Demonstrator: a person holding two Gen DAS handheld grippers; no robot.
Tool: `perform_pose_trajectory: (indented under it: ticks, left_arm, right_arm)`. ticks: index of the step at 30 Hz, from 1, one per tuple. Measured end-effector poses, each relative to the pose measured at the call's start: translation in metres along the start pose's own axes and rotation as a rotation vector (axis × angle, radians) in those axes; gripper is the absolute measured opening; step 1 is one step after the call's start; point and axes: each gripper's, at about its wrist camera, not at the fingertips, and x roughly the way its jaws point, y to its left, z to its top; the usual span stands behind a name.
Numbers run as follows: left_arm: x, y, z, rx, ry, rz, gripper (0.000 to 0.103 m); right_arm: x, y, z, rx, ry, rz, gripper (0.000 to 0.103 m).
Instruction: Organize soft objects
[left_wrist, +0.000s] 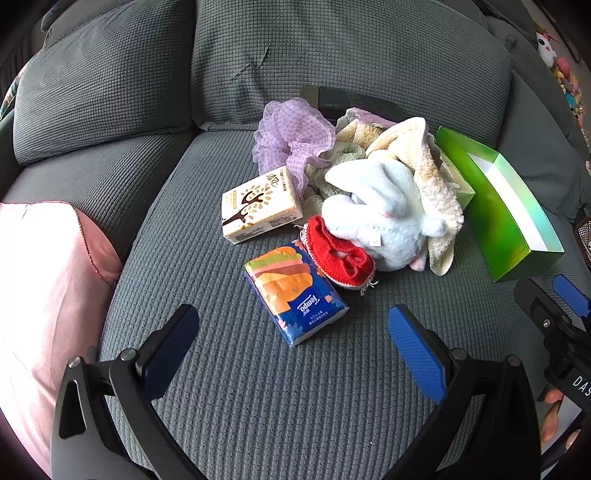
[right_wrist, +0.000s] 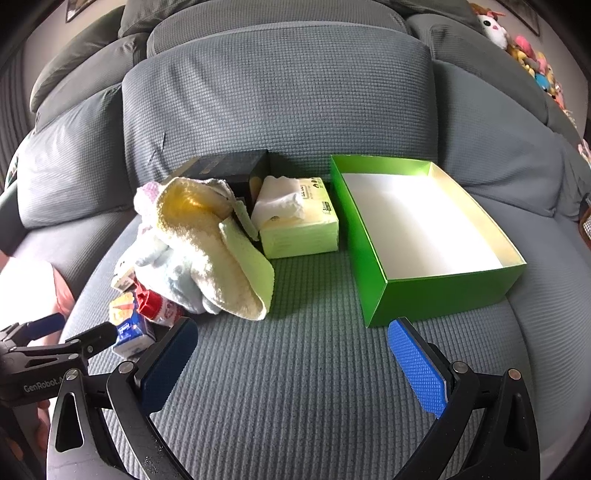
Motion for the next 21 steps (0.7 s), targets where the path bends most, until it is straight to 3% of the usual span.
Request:
perform_pose_trajectory:
  ticks: [21]
  left_arm:
    - [0.0038,0.0048,0.0038,-0.019,-0.007,-0.029,0.102]
  right_arm:
    - [0.0048,0.0037,-0.0003,-0.018,0.007,0.006,0.103]
